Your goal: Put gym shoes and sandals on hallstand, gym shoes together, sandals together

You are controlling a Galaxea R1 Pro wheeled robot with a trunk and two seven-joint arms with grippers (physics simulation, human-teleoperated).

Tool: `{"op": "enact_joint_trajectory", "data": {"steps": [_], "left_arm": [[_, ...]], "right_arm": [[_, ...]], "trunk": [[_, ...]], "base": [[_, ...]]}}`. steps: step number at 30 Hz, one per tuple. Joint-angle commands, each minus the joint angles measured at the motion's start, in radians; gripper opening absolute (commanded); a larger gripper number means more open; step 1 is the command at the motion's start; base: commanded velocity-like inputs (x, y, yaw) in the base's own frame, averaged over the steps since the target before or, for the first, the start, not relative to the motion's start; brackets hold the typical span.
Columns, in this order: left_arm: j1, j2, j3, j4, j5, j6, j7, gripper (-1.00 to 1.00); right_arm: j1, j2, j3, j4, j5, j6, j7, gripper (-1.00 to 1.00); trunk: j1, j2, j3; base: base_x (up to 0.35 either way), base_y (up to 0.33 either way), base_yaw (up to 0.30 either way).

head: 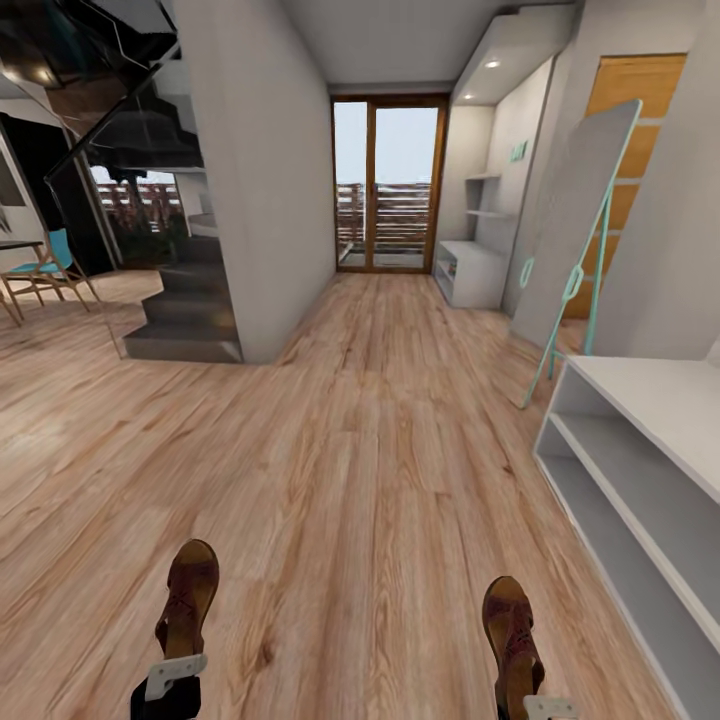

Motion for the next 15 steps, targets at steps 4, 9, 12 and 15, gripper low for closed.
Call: {"op": "enact_joint_trajectory", "data": {"steps": [4, 9, 12, 15], "left_arm": [[-0.001, -0.001, 0.009, 0.0, -0.011, -0.005, -0.007, -1.0], [-0.001, -0.001, 0.009, 0.0, -0.011, -0.005, -0.007, -1.0], [-0.001, -0.001, 0.009, 0.0, -0.011, -0.004, -0.007, -1.0], [-0.001, -0.001, 0.009, 0.0, -0.011, -0.004, -0.007, -1.0]], "right_arm": [[-0.001, 0.0, -0.007, 0.001, 0.011, -0.003, -0.004, -1.0], [-0.001, 0.0, -0.007, 0.001, 0.011, -0.003, -0.004, -1.0], [-0.001, 0.0, -0.007, 0.001, 0.011, -0.003, -0.004, -1.0], [-0.001, 0.0, -0.007, 0.001, 0.011, -0.003, -0.004, -1.0]], "trunk": [[0.0, 0.0, -0.001], [0.0, 0.0, -0.001], [0.0, 0.0, -0.001], [0.0, 0.0, -0.001]], "base": [[0.341, 0.0, 0.0], [0.341, 0.0, 0.0], [0.341, 0.0, 0.0], [0.34, 0.0, 0.0]]}}
